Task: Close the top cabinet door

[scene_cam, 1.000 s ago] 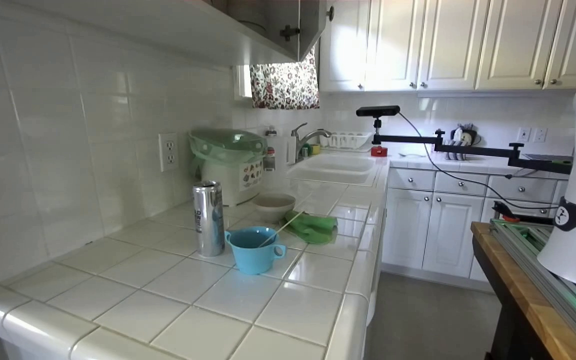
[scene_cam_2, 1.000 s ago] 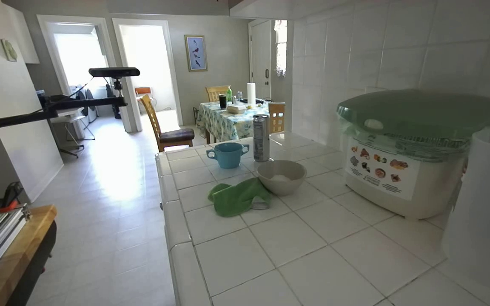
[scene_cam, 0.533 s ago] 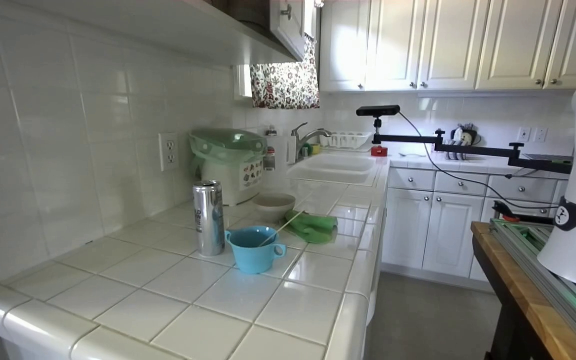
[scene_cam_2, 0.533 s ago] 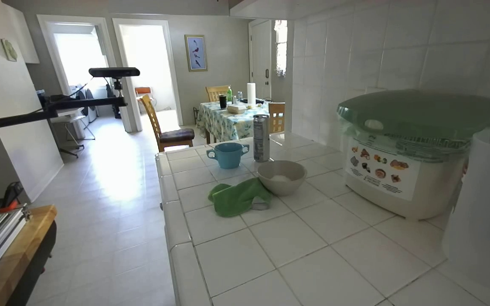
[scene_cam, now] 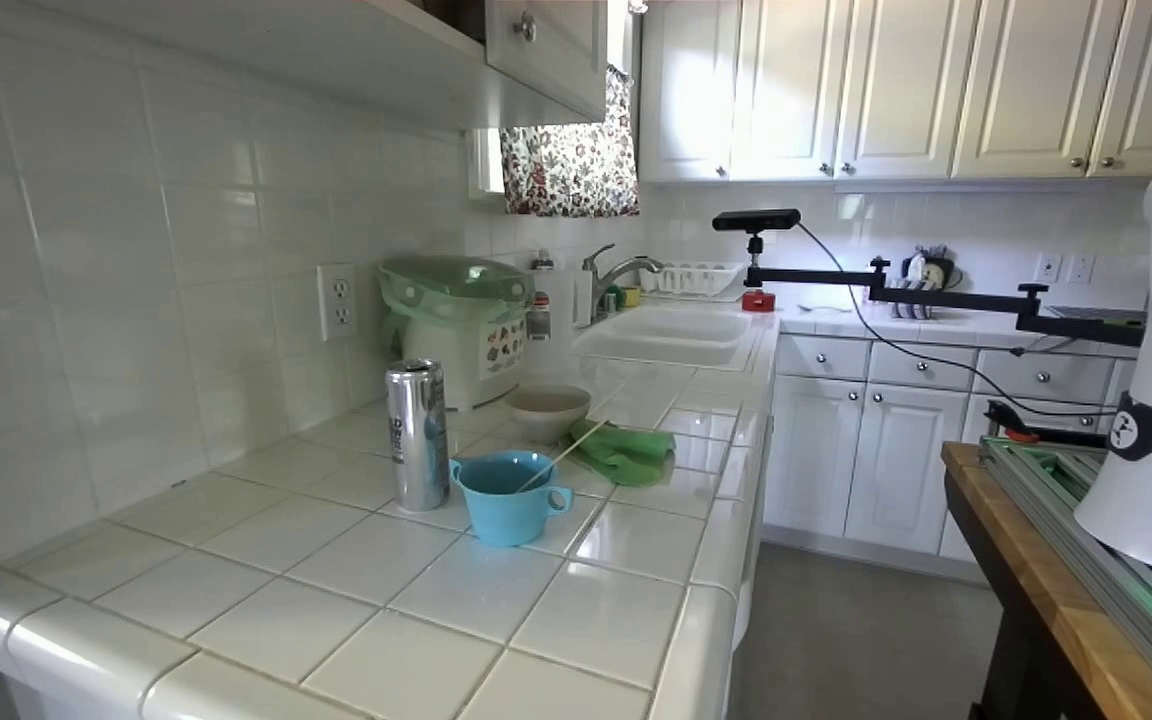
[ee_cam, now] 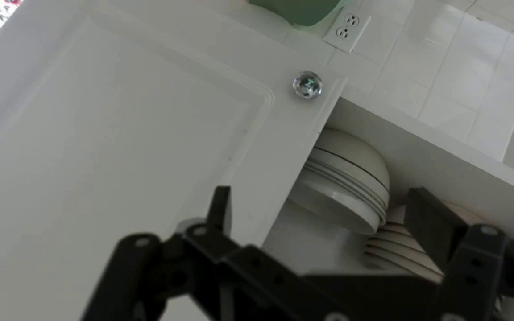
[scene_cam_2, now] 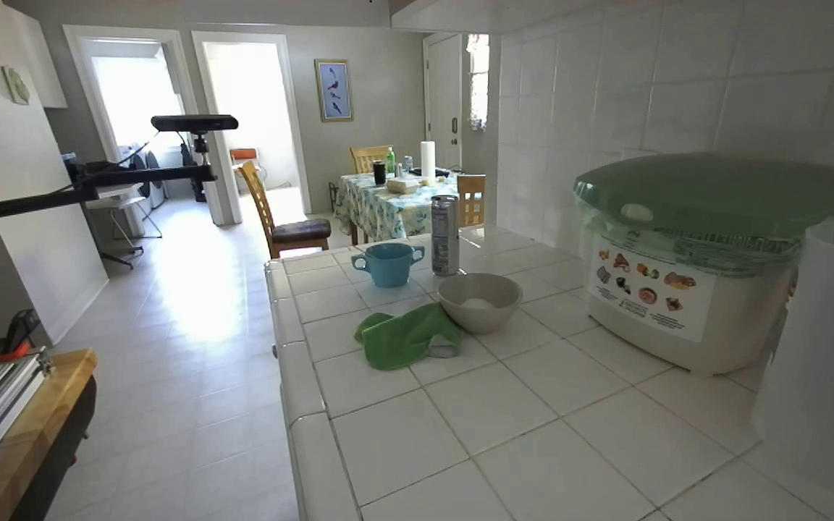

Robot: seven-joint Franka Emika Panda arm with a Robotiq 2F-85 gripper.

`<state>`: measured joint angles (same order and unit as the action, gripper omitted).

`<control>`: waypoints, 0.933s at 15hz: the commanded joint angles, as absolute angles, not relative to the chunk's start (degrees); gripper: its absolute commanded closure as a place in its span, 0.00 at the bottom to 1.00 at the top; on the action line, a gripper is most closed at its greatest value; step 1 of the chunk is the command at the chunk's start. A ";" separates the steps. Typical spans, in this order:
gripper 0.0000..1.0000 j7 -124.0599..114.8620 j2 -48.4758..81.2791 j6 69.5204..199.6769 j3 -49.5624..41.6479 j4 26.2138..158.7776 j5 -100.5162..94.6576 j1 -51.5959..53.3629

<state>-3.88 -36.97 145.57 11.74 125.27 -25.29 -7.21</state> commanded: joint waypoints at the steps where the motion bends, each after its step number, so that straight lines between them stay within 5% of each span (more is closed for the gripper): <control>1: 0.00 -2.13 -35.21 146.51 7.53 124.84 -22.44 -5.36; 8: 0.00 4.88 -25.57 153.14 -1.44 123.23 -12.54 -0.14; 14: 0.00 -4.57 -22.76 147.10 3.11 123.37 -14.37 -5.20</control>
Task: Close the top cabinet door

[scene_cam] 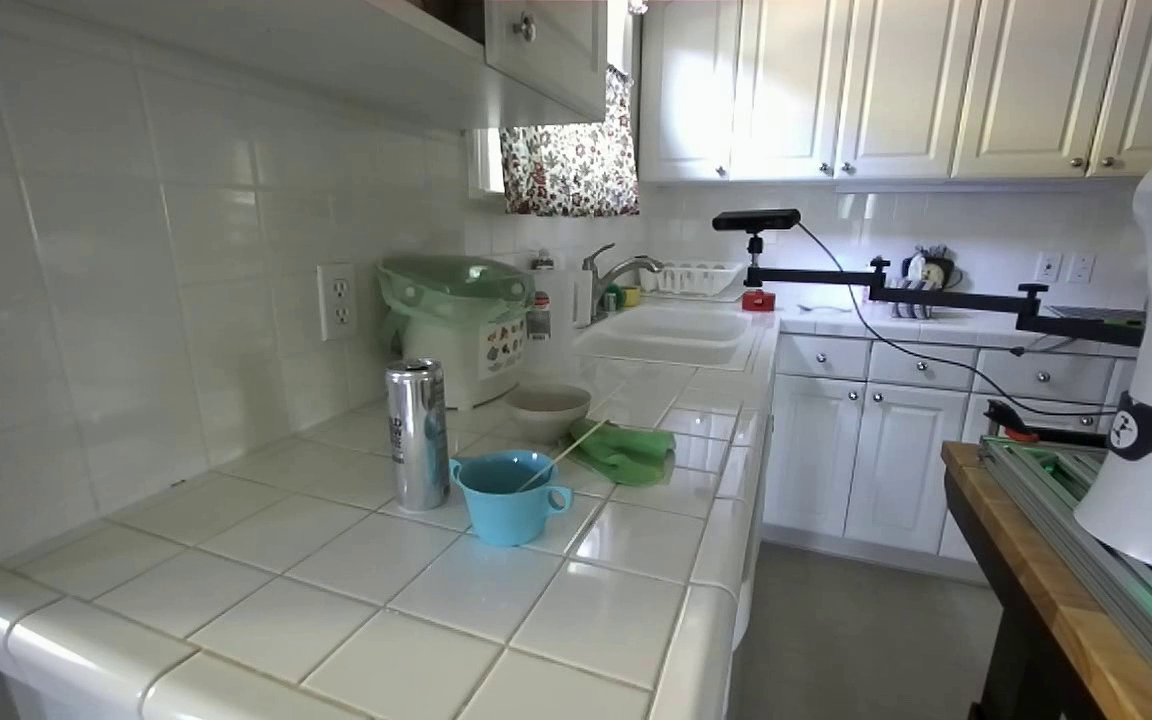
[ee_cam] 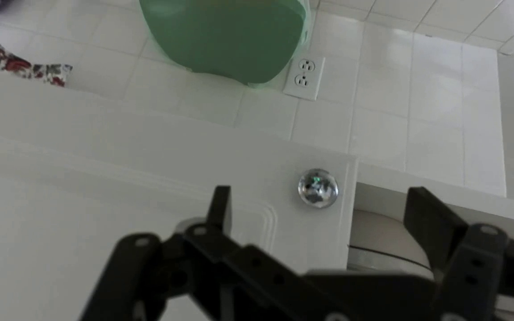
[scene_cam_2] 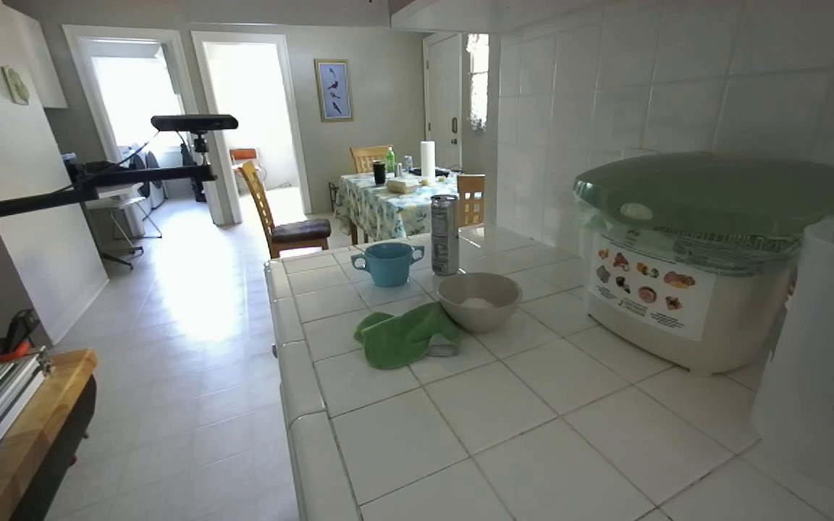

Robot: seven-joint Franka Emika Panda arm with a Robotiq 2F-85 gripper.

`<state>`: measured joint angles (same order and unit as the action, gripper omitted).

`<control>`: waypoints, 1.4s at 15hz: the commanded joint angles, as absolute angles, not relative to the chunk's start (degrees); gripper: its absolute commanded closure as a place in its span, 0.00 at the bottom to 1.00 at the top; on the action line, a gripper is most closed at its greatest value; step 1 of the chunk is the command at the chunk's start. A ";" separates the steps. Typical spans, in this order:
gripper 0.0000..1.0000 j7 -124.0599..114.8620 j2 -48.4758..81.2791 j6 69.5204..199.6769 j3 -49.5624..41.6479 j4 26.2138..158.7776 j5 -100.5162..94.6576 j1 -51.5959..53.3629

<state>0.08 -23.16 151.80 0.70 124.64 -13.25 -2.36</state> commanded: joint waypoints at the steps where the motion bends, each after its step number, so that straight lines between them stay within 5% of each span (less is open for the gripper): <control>1: 0.00 -6.00 -22.71 144.80 3.61 123.16 -14.57 -5.76; 21: 0.00 -0.83 -15.32 114.44 -1.64 118.13 4.54 -0.70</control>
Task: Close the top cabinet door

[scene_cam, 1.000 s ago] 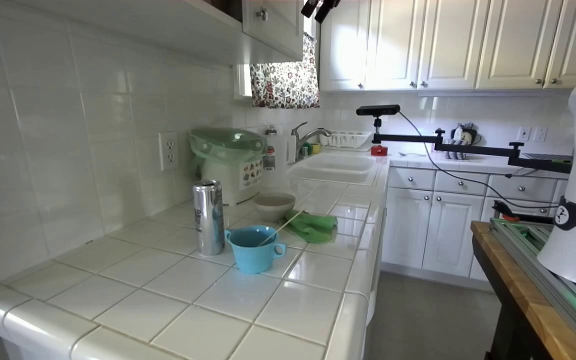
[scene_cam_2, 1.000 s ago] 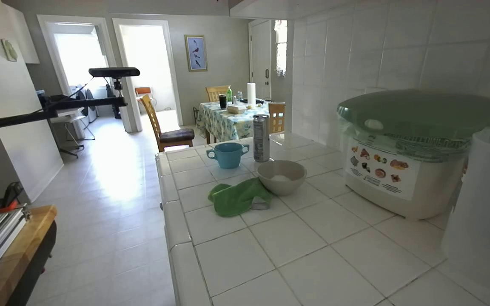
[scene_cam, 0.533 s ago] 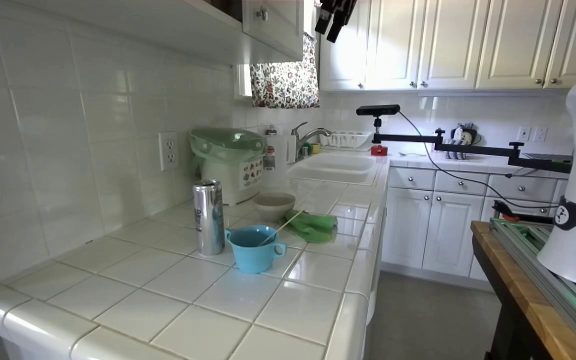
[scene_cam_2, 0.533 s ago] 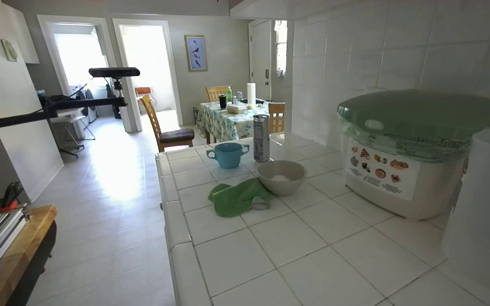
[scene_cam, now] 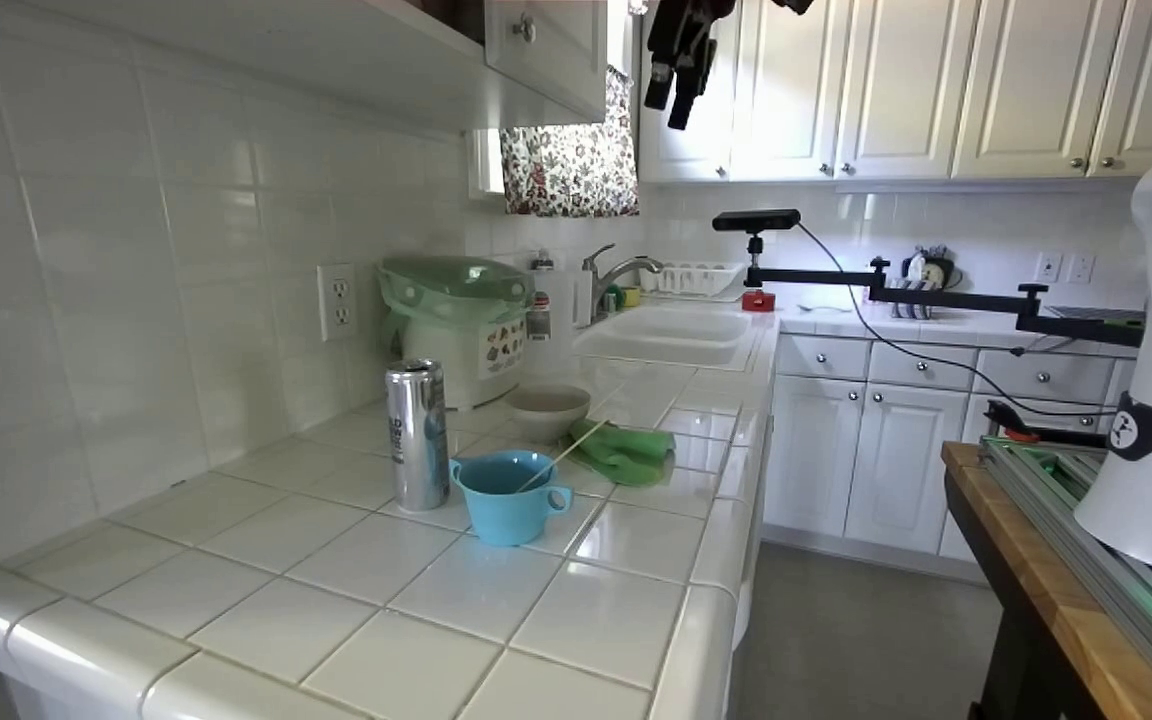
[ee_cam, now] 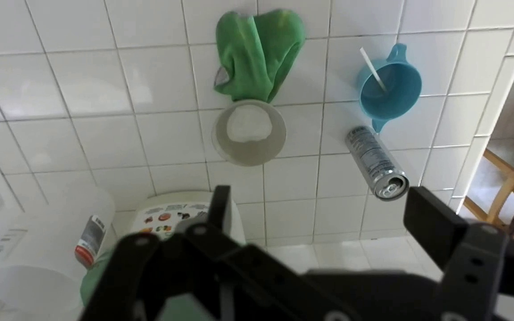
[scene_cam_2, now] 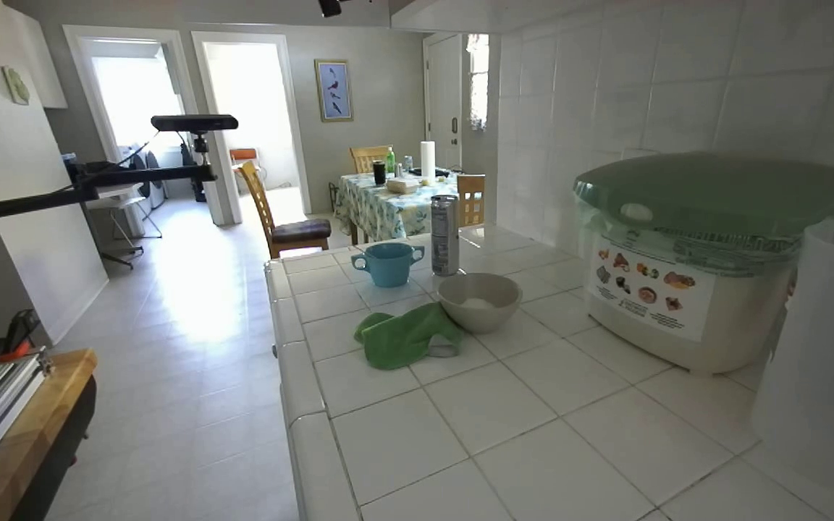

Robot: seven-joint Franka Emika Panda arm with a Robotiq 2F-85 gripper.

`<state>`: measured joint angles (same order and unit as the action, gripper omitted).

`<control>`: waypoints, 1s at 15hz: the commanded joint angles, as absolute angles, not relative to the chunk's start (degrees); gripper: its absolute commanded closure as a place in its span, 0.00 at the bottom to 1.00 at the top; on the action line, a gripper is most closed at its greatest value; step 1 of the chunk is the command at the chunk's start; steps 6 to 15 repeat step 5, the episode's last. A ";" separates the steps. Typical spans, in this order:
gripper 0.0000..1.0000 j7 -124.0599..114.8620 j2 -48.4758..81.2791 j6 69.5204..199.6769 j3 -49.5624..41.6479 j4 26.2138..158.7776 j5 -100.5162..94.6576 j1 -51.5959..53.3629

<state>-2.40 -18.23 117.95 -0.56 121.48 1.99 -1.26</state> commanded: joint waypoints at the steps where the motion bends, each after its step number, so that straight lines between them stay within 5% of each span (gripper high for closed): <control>1: 0.00 -0.98 -14.75 114.05 -1.62 117.79 4.60 -0.78; 15: 0.00 -2.39 -14.96 115.66 -0.94 119.15 2.87 -1.21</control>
